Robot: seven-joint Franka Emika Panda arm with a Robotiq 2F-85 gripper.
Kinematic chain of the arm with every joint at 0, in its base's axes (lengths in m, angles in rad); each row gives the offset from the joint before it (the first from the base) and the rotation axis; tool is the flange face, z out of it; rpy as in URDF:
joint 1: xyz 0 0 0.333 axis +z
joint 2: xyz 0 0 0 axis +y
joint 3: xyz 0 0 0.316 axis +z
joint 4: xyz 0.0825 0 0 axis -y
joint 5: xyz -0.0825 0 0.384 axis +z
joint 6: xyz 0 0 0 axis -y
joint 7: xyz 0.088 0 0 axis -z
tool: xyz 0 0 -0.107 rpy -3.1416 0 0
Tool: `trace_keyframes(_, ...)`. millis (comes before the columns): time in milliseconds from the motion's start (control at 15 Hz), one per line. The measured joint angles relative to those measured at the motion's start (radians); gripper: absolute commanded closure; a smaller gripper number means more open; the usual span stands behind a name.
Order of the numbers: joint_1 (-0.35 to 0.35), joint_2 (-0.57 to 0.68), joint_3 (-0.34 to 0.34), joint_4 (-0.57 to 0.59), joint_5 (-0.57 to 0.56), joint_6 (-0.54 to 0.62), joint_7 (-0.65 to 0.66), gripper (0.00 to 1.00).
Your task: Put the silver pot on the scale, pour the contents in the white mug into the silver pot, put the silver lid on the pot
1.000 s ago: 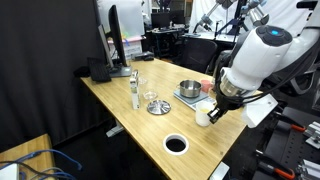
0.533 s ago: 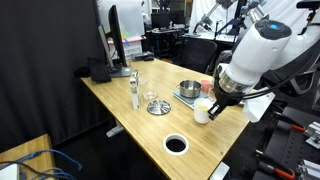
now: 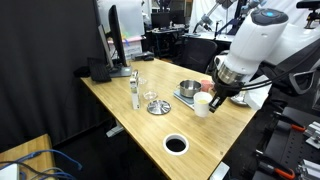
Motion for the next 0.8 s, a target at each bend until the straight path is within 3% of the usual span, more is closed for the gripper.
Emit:
trace_keyframes(333, -0.029, -0.051, -0.018, 0.001, 0.284, -0.094, -0.312, 0.98)
trace_keyframes(800, -0.009, -0.163, 0.0, 0.082, 0.648, -0.323, -0.653, 0.98)
